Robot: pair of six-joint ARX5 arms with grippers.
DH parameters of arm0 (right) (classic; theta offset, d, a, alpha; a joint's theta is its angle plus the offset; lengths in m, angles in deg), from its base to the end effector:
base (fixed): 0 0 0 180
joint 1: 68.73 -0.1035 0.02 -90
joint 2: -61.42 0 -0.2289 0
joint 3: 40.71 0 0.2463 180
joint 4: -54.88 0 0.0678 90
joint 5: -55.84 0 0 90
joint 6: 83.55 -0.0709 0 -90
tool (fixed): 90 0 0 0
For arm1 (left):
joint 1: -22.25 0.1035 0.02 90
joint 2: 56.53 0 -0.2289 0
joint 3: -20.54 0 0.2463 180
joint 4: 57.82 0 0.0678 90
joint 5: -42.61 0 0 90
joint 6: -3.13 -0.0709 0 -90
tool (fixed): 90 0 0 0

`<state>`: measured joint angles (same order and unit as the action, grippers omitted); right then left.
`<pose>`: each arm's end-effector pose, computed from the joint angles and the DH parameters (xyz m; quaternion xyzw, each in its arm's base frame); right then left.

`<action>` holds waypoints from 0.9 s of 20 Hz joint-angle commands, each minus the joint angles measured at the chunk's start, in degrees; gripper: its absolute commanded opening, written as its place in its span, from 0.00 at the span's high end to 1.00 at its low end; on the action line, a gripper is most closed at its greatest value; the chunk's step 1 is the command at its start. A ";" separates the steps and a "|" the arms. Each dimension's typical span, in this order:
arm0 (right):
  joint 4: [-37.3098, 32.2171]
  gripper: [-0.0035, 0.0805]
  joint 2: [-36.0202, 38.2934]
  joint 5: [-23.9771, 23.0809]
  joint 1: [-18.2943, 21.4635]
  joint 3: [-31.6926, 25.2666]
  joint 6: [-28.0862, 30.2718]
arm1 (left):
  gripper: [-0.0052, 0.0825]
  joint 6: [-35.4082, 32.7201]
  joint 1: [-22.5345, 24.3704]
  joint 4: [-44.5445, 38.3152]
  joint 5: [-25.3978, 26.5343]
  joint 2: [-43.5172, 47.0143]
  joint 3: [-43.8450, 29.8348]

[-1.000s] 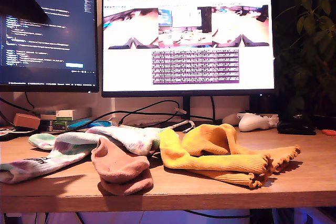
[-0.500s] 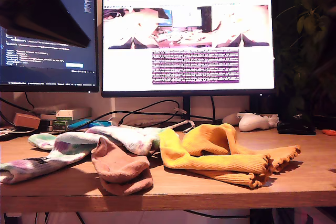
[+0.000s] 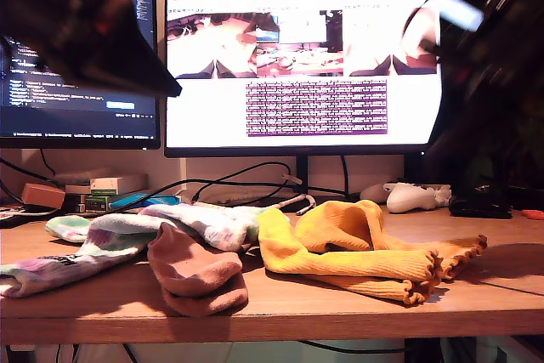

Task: Pair up the socks based on colour and pattern, by placing them on top of one another

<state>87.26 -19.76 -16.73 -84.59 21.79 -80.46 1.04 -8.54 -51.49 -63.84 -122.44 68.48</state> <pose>0.2860 0.1033 0.1455 -0.0174 0.4238 0.2700 0.8644 0.2342 -0.1629 0.1806 0.0426 0.2016 -0.3954 0.8951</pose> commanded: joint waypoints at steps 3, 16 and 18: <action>-5.25 0.97 -7.37 0.22 -0.07 -0.28 1.92 | 0.97 -1.38 -0.35 -1.77 -0.11 -2.34 -0.31; 8.92 0.97 -16.04 -8.72 0.28 -0.28 3.76 | 0.97 -2.03 -0.35 -0.15 -0.07 -6.67 3.04; 11.67 0.97 -16.04 -14.53 1.62 -0.28 1.18 | 0.97 -3.06 -0.35 0.50 -0.04 -6.67 3.04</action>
<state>96.00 -32.48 -28.43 -84.45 25.00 -78.31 -1.47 -8.54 -50.99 -63.82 -129.06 71.17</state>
